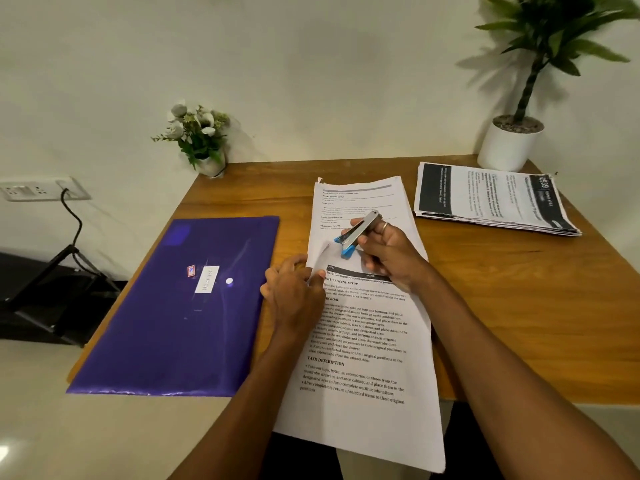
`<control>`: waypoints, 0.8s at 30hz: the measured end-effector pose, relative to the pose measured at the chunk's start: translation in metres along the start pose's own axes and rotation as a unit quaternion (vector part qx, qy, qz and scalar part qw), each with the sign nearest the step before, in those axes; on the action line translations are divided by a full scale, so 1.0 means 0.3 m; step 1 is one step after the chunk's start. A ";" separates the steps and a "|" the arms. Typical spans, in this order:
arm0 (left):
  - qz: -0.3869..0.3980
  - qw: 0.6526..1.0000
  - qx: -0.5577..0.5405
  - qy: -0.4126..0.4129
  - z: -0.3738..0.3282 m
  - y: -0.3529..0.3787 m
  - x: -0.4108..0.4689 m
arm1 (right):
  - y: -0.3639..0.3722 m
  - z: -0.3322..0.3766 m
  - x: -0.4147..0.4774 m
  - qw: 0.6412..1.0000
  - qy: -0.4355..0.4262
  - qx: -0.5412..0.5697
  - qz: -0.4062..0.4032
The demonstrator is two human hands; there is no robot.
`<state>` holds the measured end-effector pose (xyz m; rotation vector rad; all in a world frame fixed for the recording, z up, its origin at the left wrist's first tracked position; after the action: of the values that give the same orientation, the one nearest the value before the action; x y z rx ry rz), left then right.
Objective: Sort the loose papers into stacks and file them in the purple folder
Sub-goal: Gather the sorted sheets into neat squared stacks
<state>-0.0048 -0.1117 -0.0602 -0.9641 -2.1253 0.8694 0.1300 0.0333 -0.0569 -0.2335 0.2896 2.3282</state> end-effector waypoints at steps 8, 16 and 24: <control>-0.015 1.000 -0.017 0.005 -0.007 -0.008 -0.007 | 0.050 -0.001 -0.005 0.998 0.018 -0.028 0.051; -0.013 1.000 -0.018 -0.003 -0.007 -0.008 -0.005 | 0.085 -0.009 0.005 0.998 0.034 -0.002 0.047; -0.013 1.000 -0.024 -0.002 0.000 -0.001 -0.005 | 0.098 -0.014 0.012 0.999 0.005 -0.012 0.031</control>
<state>-0.0041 -0.1131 -0.0605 -0.9577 -2.1662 0.8130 0.1067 0.0145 -0.0579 -0.2507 0.2776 2.3941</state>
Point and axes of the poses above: each hand's wrist, its own x-axis towards the middle knuckle, its own y-axis out of the palm, z = x × y, the point moved 10 cm from there along x, towards the middle knuckle, and after that the axes turned 11 degrees about y, right-handed, at the moved point
